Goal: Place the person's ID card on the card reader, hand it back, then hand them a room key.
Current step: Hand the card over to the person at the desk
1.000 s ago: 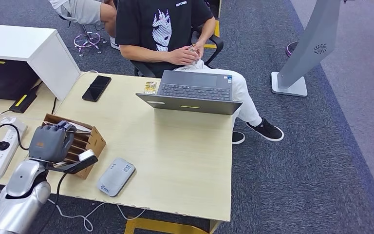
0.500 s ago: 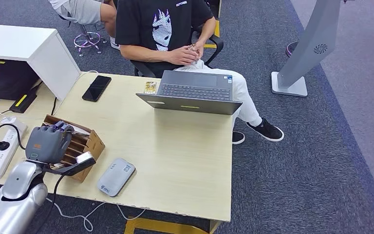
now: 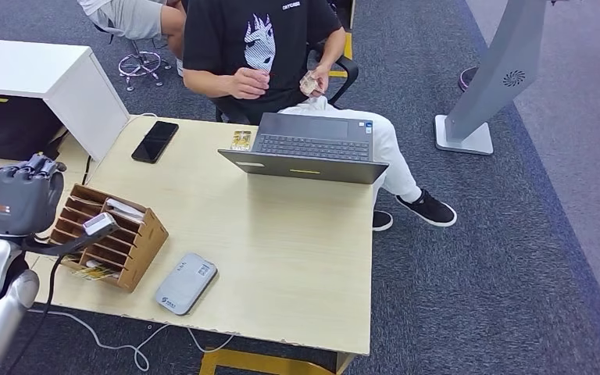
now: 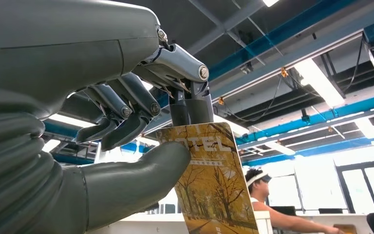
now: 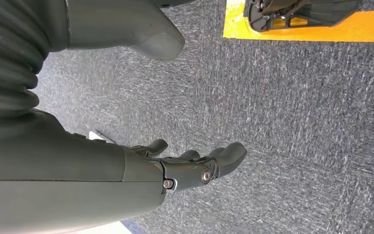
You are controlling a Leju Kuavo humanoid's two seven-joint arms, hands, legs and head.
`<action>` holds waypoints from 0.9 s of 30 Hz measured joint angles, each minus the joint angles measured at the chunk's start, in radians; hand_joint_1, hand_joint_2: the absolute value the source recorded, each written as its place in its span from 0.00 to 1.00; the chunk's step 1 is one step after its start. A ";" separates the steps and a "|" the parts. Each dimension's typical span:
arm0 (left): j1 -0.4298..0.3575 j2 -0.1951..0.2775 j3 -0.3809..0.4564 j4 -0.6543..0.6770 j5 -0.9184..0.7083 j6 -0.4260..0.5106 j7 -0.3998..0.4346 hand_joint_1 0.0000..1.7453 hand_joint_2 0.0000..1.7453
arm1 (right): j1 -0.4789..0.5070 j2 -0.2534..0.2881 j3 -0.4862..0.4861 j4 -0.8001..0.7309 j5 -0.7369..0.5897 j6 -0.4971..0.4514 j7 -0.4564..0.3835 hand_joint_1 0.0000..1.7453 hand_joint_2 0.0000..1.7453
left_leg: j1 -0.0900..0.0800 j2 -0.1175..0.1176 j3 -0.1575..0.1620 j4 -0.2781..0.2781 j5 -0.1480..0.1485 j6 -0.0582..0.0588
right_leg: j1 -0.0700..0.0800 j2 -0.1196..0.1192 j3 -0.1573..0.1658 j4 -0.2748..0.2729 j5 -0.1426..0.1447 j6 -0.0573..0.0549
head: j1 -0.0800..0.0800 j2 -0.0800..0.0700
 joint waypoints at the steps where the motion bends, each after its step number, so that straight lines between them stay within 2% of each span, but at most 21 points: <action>1: 0.000 0.002 0.002 -0.002 0.000 0.000 0.000 1.00 1.00 | 0.000 0.000 0.000 0.000 0.000 0.000 0.000 0.00 1.00 | 0.000 0.000 0.000 0.000 0.000 0.000 | 0.000 0.000 0.000 0.000 0.000 0.000 | 0.000 0.000; 14: -0.003 0.014 0.006 -0.015 -0.022 0.006 0.008 1.00 1.00 | 0.000 0.000 0.000 0.000 0.001 0.000 0.000 0.00 1.00 | 0.000 0.000 0.000 0.000 0.000 0.000 | 0.000 0.000 0.000 0.000 0.000 0.000 | 0.000 0.000; 23: -0.115 0.107 0.046 -0.065 -0.032 -0.023 0.016 1.00 1.00 | 0.000 0.000 0.000 0.000 0.012 -0.001 0.004 0.00 1.00 | 0.001 0.000 0.000 0.000 0.000 0.000 | 0.000 0.000 -0.001 0.000 0.000 0.000 | 0.000 0.000; 27: -0.166 0.128 0.060 -0.059 -0.072 -0.026 0.032 1.00 1.00 | -0.001 0.000 0.000 0.000 0.017 -0.002 0.009 0.00 1.00 | 0.000 0.000 0.000 0.000 0.000 0.000 | 0.000 0.001 -0.001 0.000 0.000 0.000 | 0.000 0.000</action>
